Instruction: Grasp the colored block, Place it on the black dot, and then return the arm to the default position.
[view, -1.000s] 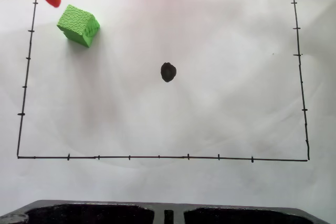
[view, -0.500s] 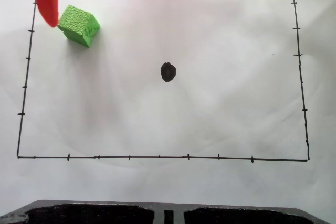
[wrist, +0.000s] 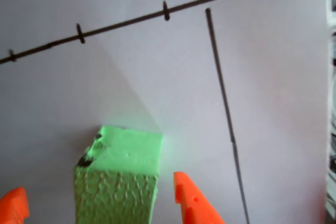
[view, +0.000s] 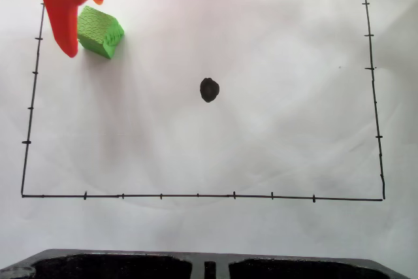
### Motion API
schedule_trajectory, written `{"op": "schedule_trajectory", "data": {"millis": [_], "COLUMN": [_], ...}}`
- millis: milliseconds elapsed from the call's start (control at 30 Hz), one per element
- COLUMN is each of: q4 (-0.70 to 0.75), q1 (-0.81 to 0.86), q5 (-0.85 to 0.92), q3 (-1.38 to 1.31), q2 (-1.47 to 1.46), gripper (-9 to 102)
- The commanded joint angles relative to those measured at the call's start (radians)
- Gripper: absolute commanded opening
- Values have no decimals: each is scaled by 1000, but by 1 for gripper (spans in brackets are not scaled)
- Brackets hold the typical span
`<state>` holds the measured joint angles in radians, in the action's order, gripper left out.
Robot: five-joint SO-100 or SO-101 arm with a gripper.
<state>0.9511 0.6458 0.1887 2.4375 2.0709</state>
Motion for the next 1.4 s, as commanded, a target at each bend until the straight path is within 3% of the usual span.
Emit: {"op": "schedule_trajectory", "data": {"millis": [0, 267, 500, 867, 1133, 1367], "q4": [-21, -51, -63, -21, 94, 110], "q1": [-9, -28, -32, -38, -198, -402], "q5": [0, 9, 5, -3, -84, -138], "q3": [-44, -44, -44, -78, -247, -357], "q2": [-18, -74, -86, -71, -115, -219], "gripper": [36, 34, 22, 18, 17, 17]}}
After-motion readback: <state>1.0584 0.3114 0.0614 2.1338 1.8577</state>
